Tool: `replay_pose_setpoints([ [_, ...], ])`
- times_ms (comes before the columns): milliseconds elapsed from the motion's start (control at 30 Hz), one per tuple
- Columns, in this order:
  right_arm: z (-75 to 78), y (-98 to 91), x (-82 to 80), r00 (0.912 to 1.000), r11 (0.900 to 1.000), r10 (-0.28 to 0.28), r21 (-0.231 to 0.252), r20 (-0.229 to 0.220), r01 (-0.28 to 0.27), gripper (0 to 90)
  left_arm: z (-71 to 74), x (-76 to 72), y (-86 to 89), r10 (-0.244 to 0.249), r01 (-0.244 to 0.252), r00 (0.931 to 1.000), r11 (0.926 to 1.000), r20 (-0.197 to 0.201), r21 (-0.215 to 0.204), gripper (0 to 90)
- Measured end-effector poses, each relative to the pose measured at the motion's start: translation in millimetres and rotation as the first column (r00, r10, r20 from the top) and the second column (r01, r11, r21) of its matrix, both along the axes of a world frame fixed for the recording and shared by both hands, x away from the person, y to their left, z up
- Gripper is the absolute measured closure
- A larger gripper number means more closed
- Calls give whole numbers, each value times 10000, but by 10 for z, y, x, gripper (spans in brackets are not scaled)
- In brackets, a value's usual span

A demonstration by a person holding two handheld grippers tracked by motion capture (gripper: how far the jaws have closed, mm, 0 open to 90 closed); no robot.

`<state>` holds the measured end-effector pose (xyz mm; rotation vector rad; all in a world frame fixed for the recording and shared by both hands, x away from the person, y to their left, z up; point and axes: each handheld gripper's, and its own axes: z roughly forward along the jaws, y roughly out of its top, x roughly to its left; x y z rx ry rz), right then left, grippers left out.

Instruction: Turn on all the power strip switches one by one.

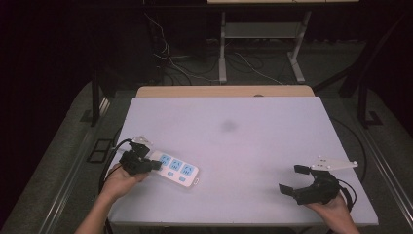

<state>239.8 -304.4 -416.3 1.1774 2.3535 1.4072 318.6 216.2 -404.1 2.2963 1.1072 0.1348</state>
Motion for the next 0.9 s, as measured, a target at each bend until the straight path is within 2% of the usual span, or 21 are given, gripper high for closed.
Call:
replay_pose_setpoints([
  [367, 2, -21, 3, 10000, 10000, -84, 53, 3, 84, 6, -6, -22, 4, 179, -178, 9998, 9997, 90, -148, 900],
  [500, 2, -26, 4, 9999, 9999, -110, 58, 9, 110, 6, -1, -13, 5, 277, -272, 9993, 9994, 268, -206, 899],
  [633, 1, -30, 3, 9999, 9999, -132, 58, -12, 132, 6, 9, -7, -4, 383, -359, 9984, 9978, 417, -558, 899],
  [900, 1, -35, 2, 9999, 9999, -143, 74, -10, 143, 6, 149, 3, -16, 438, -365, 9949, 9961, 906, -802, 897],
])
